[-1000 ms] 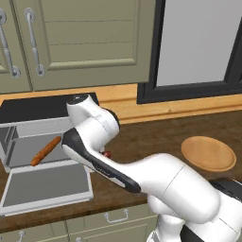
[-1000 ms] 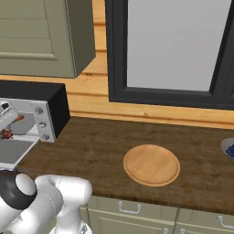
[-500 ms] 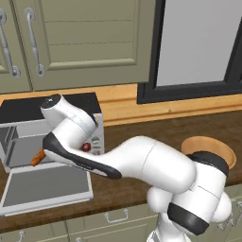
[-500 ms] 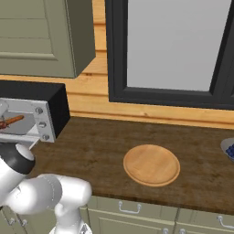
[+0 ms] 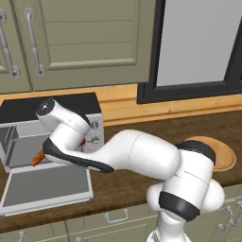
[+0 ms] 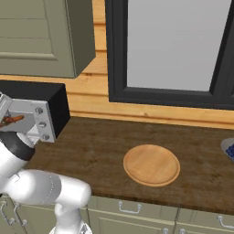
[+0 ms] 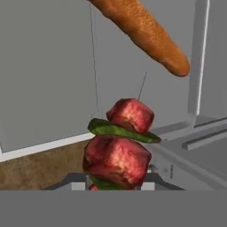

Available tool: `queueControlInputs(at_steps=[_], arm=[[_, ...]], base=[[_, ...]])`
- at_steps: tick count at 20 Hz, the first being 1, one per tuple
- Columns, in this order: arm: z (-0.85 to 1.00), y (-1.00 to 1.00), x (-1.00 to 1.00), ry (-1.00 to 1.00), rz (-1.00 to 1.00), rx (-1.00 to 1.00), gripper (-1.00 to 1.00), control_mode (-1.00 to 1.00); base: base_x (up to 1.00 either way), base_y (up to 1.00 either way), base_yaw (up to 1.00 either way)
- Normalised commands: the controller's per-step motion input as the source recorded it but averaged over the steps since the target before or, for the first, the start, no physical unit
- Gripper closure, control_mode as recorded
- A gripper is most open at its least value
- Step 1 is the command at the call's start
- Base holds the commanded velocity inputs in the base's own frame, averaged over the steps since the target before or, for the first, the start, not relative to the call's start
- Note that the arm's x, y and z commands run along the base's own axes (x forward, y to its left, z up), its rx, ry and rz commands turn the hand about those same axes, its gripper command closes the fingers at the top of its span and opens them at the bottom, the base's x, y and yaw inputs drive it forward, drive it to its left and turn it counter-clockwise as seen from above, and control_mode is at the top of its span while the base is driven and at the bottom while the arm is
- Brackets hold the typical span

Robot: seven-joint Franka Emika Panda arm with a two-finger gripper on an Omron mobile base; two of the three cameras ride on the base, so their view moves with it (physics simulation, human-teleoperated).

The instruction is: Pick up the kebab skewer and baguette bread, and place them inside the toaster oven. Close the toaster oven door and start by setting the timer.

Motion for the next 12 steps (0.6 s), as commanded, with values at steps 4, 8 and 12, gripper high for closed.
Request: queueControlInputs(at_steps=[4,8,12], arm=[[-0.58,0.31,0.3,0.0,0.03,-0.01,1.0,-1.0],[-0.35,0.3,0.28,-0.02,0.05,-0.01,1.0,-1.0],[0.0,0.24,0.42,0.0,0.05,0.0,1.0,-1.0]], base=[[0.0,0.0,0.0],[0.0,0.0,0.0],[0.0,0.0,0.0]])
